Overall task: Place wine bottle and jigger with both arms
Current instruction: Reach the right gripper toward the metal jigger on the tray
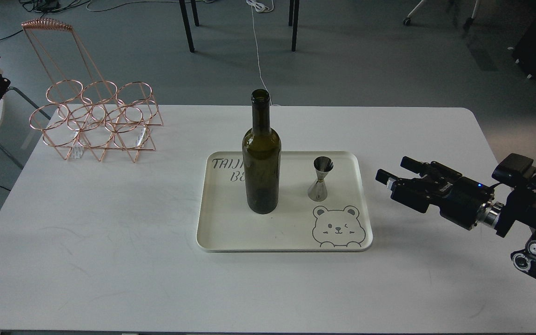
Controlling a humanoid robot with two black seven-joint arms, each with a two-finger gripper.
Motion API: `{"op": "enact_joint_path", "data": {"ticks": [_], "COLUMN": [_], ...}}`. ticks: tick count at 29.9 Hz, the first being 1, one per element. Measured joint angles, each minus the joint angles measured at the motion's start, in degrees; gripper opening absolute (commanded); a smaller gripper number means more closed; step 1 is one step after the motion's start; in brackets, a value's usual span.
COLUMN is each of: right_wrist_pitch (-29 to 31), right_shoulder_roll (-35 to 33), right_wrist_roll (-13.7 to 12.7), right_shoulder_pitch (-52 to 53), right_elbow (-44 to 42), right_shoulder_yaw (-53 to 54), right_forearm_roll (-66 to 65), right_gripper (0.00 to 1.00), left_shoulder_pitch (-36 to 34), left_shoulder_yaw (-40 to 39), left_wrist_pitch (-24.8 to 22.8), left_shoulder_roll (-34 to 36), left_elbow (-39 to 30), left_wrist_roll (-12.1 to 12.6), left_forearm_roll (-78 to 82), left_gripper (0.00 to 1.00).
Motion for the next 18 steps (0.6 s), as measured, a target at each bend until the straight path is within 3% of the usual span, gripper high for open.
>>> {"op": "enact_joint_path", "data": {"ticks": [10,18], "right_wrist_pitch": [-5.35,-6.36], "right_shoulder_roll": [17.69,25.39], "right_wrist_roll": [0.22,0.22], "right_shoulder_pitch": [4.48,7.31], "right_elbow": [-19.38,-26.89], "right_shoulder_yaw": [-6.67,-8.95], "right_forearm_roll": [-5.26,-5.30], "right_gripper": [0.89,0.69], "left_shoulder_pitch": [0.00,0.00], "left_shoulder_yaw": [0.00,0.00], "left_wrist_pitch": [0.00,0.00], "left_shoulder_roll": [-0.24,-0.46], "left_elbow": [0.01,0.08], "left_wrist_roll": [0.03,-0.15], "left_forearm_roll": [0.04,0.00], "left_gripper": [0.98,0.98]}}
